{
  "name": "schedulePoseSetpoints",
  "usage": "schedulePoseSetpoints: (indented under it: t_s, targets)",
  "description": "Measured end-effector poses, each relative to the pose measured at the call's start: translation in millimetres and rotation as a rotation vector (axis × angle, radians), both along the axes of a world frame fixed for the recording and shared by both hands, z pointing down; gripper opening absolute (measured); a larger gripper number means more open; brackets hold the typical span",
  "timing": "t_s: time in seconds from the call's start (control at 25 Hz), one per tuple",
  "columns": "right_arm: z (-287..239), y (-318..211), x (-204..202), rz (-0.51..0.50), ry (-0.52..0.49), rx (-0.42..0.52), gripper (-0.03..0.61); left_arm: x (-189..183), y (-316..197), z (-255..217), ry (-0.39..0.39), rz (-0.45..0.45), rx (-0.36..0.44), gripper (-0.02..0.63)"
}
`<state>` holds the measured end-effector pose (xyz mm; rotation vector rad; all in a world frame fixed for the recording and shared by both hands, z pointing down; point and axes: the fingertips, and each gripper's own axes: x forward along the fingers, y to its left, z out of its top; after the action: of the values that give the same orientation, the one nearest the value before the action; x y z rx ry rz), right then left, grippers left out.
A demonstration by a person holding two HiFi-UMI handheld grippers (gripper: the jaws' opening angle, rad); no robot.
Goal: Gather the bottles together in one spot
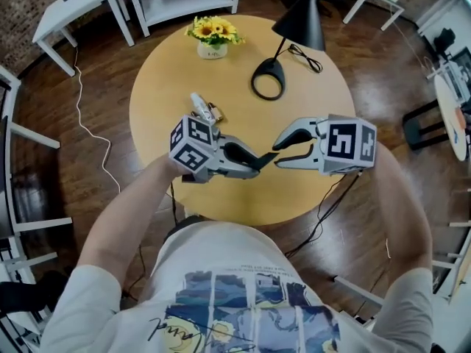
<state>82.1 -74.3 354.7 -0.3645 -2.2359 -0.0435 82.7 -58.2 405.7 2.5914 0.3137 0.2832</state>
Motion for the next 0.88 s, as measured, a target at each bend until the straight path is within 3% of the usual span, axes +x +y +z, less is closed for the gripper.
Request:
schedulePoseSetpoints:
  t_s: [0.16,0.24,0.4,0.52,0.68,0.88]
  targets:
    - [8.1,8.9,-2.7,-0.036,0.031,-0.038,0.093,0.1,10.1,2.7,-0.001,0.045,-0.003,0.107]
    - [8.8,13.6,-4.6,-0.051,0.042,-0.061,0.033,0.9,12.7,3.6,0.0,0.057,-0.001,0.107]
    - [13.3,17.7,-5.0,-0.081,0.076,-0.062,0.026,0.8,14.6,8.0,-0.012,0.072,0.009,0.107]
    - [17.6,12.0,-2.4,-0.083,0.088,-0.034,0.026,3.1,7.1,12.8,-0.023,0.036,0.027,0.107]
    - [23.8,-5.1,6.6,-0.04,0.113,-0.005,0.026,-4.4,-21.2,20.9,-0.066,-0.108,0.065,0.112]
    - [46.6,-46.4,32.1,0.067,0.207,0.063,0.026,-41.1,-79.0,36.2,-0.199,-0.428,0.183,0.11]
